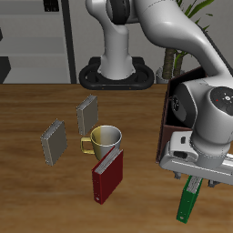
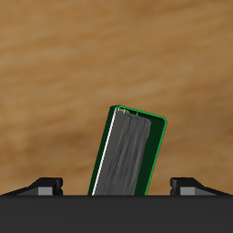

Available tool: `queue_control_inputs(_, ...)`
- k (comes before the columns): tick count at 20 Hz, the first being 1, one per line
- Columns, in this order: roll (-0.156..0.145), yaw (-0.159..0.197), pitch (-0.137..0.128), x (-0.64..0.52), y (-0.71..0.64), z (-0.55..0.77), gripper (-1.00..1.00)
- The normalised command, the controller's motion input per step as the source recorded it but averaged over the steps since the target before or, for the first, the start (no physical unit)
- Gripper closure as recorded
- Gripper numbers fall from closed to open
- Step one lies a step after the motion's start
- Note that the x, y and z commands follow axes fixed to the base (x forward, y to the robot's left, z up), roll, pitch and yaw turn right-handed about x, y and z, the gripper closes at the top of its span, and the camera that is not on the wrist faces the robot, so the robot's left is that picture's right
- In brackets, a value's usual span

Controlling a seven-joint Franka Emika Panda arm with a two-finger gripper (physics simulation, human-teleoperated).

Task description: Place the green book into the left desk caddy's back compartment

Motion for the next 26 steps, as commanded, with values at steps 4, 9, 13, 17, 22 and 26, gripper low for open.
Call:
queue_control_inputs(4, -0.001, -0.010, 0.043, 0.07, -0.07, -0.19, 1.00)
queue_control_inputs(9, 0.000, -0.003, 0.018, 0.02, -0.06, -0.07, 1.00)
queue_control_inputs(13, -0.001, 0.005, -0.017, -0.07, -0.01, 0.18, 1.00)
queue_control_inputs(17, -0.004, -0.006, -0.042, -0.13, -0.06, 0.31, 1.00)
queue_control_inputs(22, -0.021, 0.020, -0.090, -0.26, -0.11, 0.59, 1.00)
queue_control_inputs(26, -0.054, 0.030, -0.078, -0.29, -0.27, 0.58, 1.00)
